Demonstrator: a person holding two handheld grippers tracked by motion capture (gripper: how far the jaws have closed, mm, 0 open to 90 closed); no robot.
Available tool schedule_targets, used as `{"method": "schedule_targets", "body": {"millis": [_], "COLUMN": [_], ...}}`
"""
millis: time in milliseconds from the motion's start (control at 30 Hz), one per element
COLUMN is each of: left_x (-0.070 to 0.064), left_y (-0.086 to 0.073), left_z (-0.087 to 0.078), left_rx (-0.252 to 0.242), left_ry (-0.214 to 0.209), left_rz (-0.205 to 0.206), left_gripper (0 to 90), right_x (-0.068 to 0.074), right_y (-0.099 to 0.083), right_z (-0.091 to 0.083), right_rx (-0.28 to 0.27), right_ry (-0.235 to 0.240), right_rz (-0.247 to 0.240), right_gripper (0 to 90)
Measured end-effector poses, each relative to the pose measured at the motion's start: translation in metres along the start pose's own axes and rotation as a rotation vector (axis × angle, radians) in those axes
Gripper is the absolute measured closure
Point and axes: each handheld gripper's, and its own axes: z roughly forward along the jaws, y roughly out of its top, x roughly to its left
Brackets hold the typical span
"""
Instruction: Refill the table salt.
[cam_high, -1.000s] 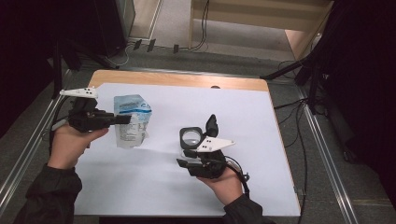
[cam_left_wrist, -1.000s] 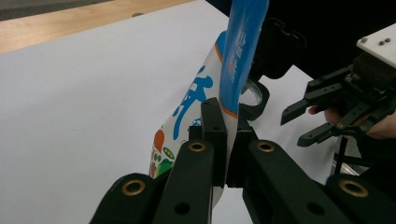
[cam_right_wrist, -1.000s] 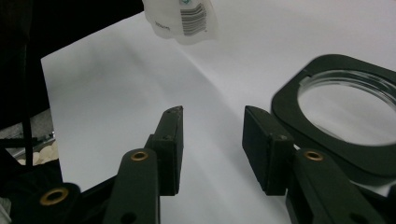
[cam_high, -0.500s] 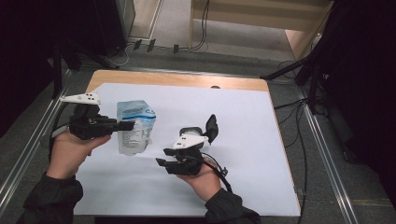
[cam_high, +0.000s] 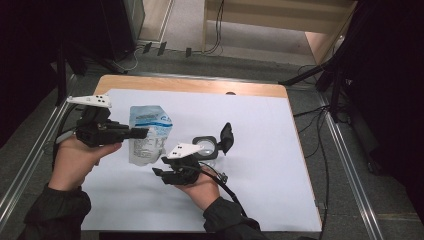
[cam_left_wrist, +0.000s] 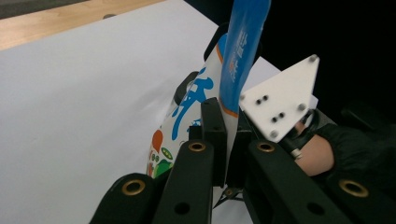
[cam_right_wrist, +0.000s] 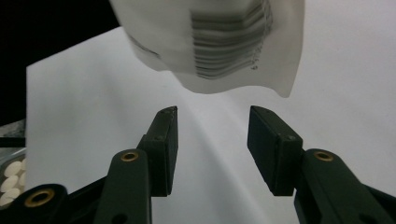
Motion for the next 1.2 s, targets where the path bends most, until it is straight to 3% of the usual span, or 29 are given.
{"method": "schedule_targets", "body": {"millis": [167, 233, 300, 500, 767, 1200], "left_x": [-0.008, -0.01, -0.011, -0.006, -0.004, -0.004], "left_y": [0.003, 0.001, 0.001, -0.003, -0.007, -0.007], "left_z": [0.0, 0.002, 0.003, 0.002, 0.008, 0.007], "left_rx": [-0.011, 0.0, 0.01, 0.009, 0.027, 0.009], "left_ry": [-0.027, -0.04, -0.045, -0.076, -0.08, -0.085], "left_rz": [0.009, 0.015, 0.016, -0.013, -0.043, -0.074], "left_gripper": [90.0, 90.0, 90.0, 90.0, 90.0, 90.0], "right_x": [0.0, 0.002, 0.002, 0.0, -0.003, -0.004], "right_y": [-0.004, -0.006, -0.006, -0.008, -0.01, -0.011], "right_z": [0.005, 0.008, 0.008, 0.011, 0.015, 0.018], "right_rx": [0.018, 0.011, 0.012, -0.004, -0.029, -0.064], "right_ry": [0.004, -0.005, -0.008, -0.027, -0.047, -0.07], "right_rz": [0.007, -0.022, -0.019, -0.009, 0.017, 0.008], "right_gripper": [54.1, 54.6, 54.8, 54.9, 53.6, 53.8]}}
